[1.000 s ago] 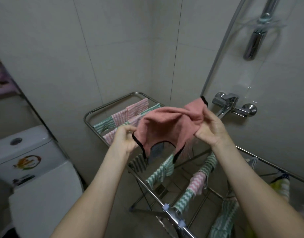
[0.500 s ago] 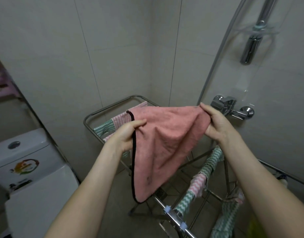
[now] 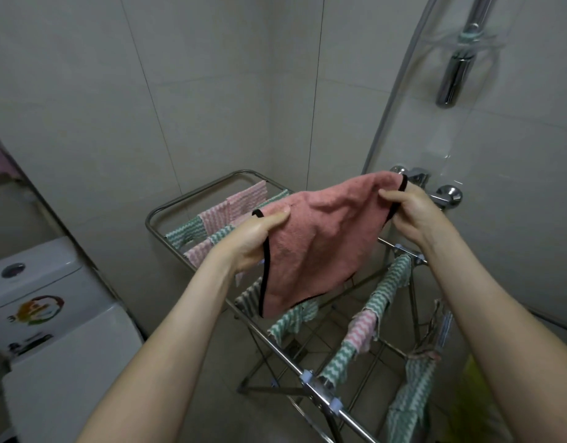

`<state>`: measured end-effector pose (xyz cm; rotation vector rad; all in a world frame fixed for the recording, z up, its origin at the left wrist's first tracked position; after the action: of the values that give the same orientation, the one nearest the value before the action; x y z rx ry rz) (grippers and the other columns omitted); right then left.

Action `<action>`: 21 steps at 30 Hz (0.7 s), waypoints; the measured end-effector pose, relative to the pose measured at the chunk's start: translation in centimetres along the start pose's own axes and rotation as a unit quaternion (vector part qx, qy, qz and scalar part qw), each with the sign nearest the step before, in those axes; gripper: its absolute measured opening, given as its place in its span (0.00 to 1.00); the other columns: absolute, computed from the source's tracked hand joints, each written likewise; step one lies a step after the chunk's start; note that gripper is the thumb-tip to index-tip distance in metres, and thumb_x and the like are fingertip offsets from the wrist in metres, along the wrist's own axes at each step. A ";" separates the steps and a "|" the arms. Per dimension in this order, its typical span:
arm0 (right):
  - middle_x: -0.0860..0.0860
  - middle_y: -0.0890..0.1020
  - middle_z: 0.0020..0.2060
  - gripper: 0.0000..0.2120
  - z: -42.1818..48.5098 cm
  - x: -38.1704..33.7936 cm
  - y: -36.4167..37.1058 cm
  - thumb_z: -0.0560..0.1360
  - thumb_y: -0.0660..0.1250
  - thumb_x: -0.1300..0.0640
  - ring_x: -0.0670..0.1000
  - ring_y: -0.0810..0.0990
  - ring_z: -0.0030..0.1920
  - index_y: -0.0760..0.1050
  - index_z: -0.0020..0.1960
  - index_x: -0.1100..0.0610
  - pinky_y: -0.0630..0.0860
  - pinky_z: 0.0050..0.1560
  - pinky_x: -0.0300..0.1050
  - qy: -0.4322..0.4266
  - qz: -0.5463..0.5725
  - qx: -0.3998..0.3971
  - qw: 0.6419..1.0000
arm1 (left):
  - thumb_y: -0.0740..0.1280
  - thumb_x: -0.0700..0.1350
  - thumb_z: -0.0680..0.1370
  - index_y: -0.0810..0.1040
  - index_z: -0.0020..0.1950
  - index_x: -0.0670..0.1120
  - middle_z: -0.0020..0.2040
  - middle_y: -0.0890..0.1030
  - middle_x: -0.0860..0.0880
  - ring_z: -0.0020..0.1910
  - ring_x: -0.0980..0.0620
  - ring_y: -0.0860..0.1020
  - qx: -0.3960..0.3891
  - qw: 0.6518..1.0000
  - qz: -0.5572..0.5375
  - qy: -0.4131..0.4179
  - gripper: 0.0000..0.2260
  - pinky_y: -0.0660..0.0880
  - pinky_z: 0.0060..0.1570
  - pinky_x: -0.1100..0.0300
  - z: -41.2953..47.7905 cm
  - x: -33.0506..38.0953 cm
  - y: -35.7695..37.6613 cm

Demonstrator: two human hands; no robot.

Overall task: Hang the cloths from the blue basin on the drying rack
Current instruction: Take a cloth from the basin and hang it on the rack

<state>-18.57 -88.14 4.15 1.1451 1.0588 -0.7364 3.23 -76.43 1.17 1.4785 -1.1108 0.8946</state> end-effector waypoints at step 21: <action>0.53 0.79 0.29 0.16 2.6 6.8 -5.3 0.66 0.54 0.74 0.51 0.80 0.31 0.71 0.45 0.57 0.79 0.35 0.41 0.121 0.091 0.056 0.987 | 0.61 0.39 0.79 0.80 0.50 0.43 0.43 0.85 0.46 0.41 0.52 0.83 -0.001 0.995 -0.014 -0.101 0.08 0.78 0.52 0.56 2.1 -8.0 1.6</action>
<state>-20.18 -91.84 -3.94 1.4356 1.1074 -0.5273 -0.70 -77.07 -6.27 1.6056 -1.2327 0.7360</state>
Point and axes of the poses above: each hand's wrist, its own z-axis towards the middle knuckle, its own y-axis out of the palm, x = y × z, the point moved 7 cm from there along z, towards the middle knuckle
